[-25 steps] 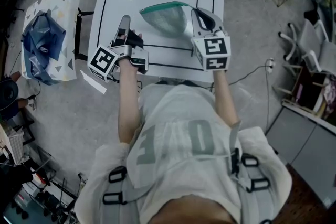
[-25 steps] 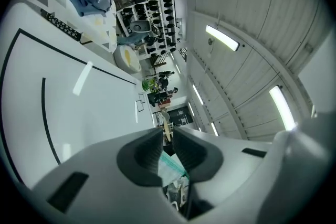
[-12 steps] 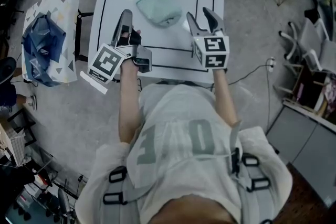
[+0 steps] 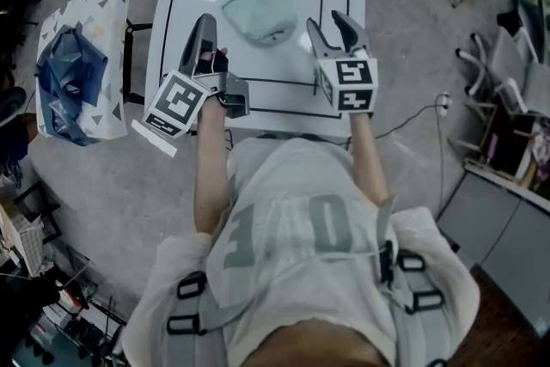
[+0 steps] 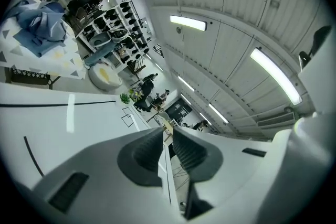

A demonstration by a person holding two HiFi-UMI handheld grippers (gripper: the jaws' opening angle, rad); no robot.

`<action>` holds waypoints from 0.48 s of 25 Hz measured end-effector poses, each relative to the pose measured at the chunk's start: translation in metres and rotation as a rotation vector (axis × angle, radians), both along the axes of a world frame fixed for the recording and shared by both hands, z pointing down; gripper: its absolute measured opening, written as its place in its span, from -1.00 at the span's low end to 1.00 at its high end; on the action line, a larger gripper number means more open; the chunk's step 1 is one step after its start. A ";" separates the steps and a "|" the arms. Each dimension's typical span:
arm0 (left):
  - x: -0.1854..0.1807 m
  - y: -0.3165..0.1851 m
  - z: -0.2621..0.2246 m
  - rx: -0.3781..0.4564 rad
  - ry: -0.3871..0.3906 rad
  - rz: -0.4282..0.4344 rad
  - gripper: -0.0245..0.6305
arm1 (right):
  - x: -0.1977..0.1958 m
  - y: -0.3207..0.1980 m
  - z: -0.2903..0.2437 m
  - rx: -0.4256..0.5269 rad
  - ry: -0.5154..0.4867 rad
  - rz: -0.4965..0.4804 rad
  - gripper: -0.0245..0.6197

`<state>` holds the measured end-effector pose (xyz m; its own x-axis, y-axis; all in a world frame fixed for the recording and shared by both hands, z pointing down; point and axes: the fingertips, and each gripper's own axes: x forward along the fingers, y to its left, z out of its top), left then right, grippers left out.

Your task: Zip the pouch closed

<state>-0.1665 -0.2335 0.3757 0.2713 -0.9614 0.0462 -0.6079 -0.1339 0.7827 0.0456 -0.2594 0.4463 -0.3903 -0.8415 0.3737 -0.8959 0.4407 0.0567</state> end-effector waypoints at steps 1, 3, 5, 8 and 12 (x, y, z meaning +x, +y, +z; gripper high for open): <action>0.000 0.000 -0.002 0.002 -0.028 -0.001 -0.80 | -0.001 0.000 -0.005 0.009 -0.004 -0.006 -0.36; 0.001 0.000 -0.004 0.005 -0.123 -0.007 -0.80 | -0.005 0.001 -0.018 0.040 -0.015 -0.021 -0.37; 0.001 0.001 -0.006 0.006 -0.259 -0.018 -0.80 | -0.006 0.002 -0.032 0.078 -0.027 -0.016 -0.51; 0.004 0.002 -0.015 0.035 -0.460 -0.038 -0.81 | -0.009 0.005 -0.054 0.127 -0.057 -0.008 -0.69; 0.014 0.007 -0.028 0.098 -0.700 -0.071 -0.89 | -0.011 0.013 -0.073 0.192 -0.066 -0.003 -0.87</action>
<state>-0.1529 -0.2270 0.3477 0.1462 -0.9843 0.0992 -0.9734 -0.1252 0.1918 0.0343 -0.2460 0.3731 -0.4109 -0.8938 0.1797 -0.8993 0.4297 0.0813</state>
